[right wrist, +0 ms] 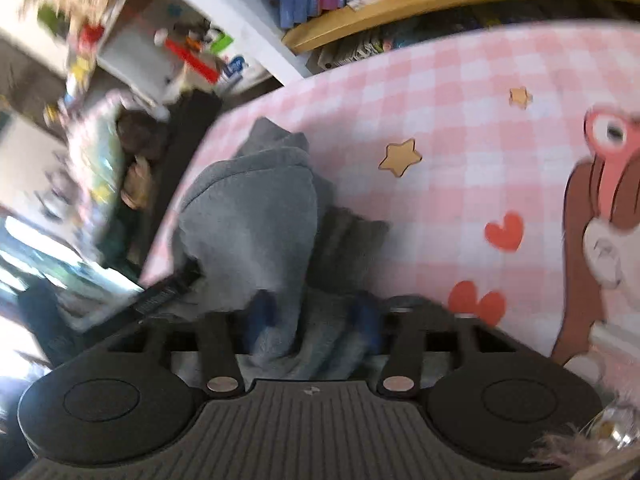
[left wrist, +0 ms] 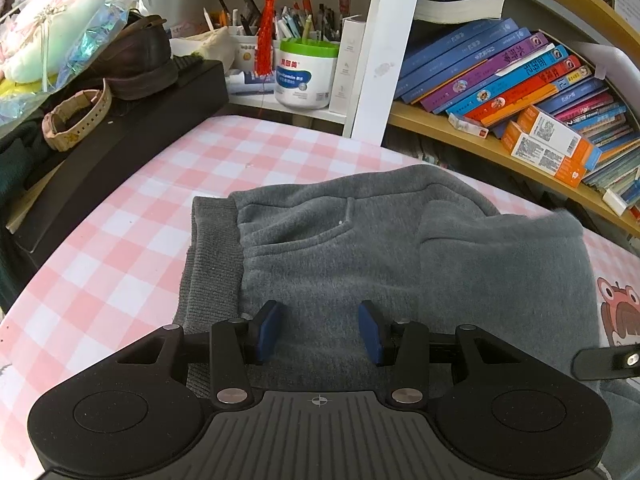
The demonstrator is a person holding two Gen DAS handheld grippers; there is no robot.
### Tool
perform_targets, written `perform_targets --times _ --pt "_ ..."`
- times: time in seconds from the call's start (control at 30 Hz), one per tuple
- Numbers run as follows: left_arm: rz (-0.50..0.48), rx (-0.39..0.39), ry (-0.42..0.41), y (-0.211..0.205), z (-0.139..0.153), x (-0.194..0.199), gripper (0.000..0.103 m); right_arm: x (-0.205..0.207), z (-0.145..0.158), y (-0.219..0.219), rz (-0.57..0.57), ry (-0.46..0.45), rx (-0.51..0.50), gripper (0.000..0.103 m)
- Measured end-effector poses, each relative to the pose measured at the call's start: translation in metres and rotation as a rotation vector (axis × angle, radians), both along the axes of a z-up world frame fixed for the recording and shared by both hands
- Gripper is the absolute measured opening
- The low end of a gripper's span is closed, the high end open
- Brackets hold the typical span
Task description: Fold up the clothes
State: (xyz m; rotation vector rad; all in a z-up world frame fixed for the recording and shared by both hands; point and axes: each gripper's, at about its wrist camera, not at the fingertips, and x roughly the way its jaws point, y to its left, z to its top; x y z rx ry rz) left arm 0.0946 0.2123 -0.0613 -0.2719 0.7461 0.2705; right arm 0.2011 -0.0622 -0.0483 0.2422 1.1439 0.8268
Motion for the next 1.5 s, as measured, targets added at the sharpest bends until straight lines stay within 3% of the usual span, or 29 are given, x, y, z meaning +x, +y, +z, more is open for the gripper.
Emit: perform_targets --times 0.03,0.07,0.37,0.67,0.8,0.93,0.97,1.0,1.07,1.13,1.2,1.37,1.5 --pt "-0.001 0.0 0.0 0.0 0.0 0.0 0.043 0.001 0.001 -0.005 -0.005 -0.003 0.013 0.022" --pt "-0.002 0.0 0.0 0.0 0.0 0.0 0.043 0.001 0.003 -0.01 -0.011 -0.004 0.03 0.011" --pt "-0.007 -0.004 0.002 0.001 0.001 0.0 0.043 0.014 0.039 -0.069 -0.2 -0.197 0.032 0.009" --pt "-0.009 -0.006 0.004 0.002 0.001 0.001 0.043 0.033 0.075 -0.173 -0.593 -0.412 -0.087 0.003" --pt "-0.01 -0.004 0.005 0.002 0.001 0.001 0.043 0.04 0.072 -0.212 -0.723 -0.385 -0.163 0.003" --pt "-0.011 -0.002 0.007 0.002 0.001 0.001 0.043 0.046 0.053 -0.225 -0.711 -0.277 -0.145 0.008" --pt "-0.012 -0.001 0.008 0.002 0.001 0.001 0.043 0.046 0.045 -0.221 -0.688 -0.25 -0.155 0.014" --pt "-0.012 0.0 0.008 0.002 0.001 0.001 0.043 0.047 0.04 -0.215 -0.663 -0.226 -0.17 0.033" --pt "-0.014 0.001 0.01 0.001 0.001 0.001 0.043 0.048 0.028 -0.2 -0.619 -0.202 -0.209 0.048" --pt "-0.015 0.003 0.011 0.001 0.001 0.001 0.043 0.049 0.016 -0.185 -0.568 -0.188 -0.245 0.049" --pt "-0.016 0.004 0.013 0.001 0.001 0.001 0.043 0.05 0.006 -0.17 -0.523 -0.188 -0.28 0.057" --pt "-0.017 0.01 0.015 0.0 0.001 0.002 0.043 0.058 -0.01 -0.137 -0.424 -0.218 -0.347 0.057" --pt "-0.019 0.009 0.016 0.001 0.001 0.001 0.043 0.062 -0.009 -0.124 -0.333 -0.261 -0.37 0.023"
